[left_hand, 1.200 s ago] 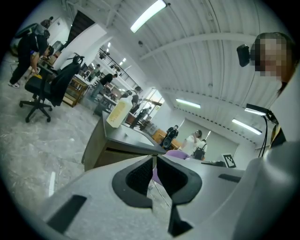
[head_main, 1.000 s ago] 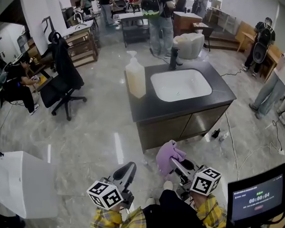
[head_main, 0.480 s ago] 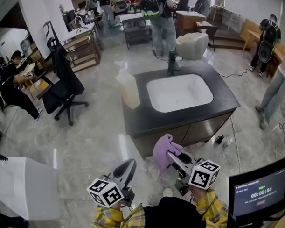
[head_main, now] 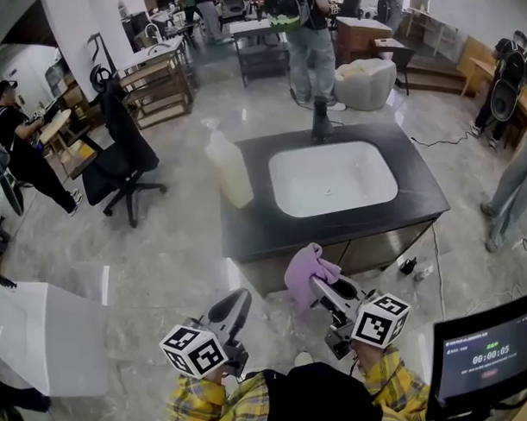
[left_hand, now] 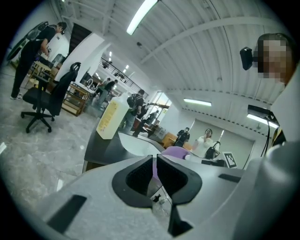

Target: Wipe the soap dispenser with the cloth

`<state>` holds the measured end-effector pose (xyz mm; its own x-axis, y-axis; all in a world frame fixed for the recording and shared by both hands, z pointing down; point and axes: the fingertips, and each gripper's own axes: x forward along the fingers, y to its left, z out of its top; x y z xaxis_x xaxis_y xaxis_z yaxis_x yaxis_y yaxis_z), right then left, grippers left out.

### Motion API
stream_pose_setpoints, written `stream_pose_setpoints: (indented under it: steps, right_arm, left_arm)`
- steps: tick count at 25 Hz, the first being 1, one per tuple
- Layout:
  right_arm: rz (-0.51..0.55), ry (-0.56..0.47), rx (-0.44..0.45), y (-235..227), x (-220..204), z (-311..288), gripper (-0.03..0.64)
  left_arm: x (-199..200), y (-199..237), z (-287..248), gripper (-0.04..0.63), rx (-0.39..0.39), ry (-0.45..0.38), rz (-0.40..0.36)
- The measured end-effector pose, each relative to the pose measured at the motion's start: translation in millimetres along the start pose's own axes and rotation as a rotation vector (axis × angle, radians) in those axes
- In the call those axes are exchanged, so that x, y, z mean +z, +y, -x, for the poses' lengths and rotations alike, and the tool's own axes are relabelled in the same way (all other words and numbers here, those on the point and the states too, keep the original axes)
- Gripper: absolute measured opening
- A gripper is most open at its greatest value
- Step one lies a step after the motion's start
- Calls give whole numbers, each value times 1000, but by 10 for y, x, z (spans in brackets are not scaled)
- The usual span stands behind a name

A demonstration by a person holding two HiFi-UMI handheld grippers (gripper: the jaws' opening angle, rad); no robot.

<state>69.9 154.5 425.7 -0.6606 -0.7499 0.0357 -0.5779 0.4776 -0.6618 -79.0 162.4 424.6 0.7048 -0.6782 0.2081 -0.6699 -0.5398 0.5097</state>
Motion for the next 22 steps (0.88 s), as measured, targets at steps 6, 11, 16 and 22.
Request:
stream_pose_setpoints:
  steps: [6, 11, 16, 22]
  right_arm:
    - [-20, 1, 7, -157, 5, -77, 80]
    - [-28, 10, 9, -162, 40, -191, 80]
    - [-16, 23, -6, -195, 142, -370, 80]
    - [-5, 20, -41, -405, 247, -635, 80]
  left_arm:
    - [-29, 38, -89, 29, 19, 0, 8]
    - [62, 102, -74, 29, 35, -9, 9]
    - [241, 304, -182, 29, 31, -22, 31]
    - [394, 570, -465, 29, 12, -9, 9]
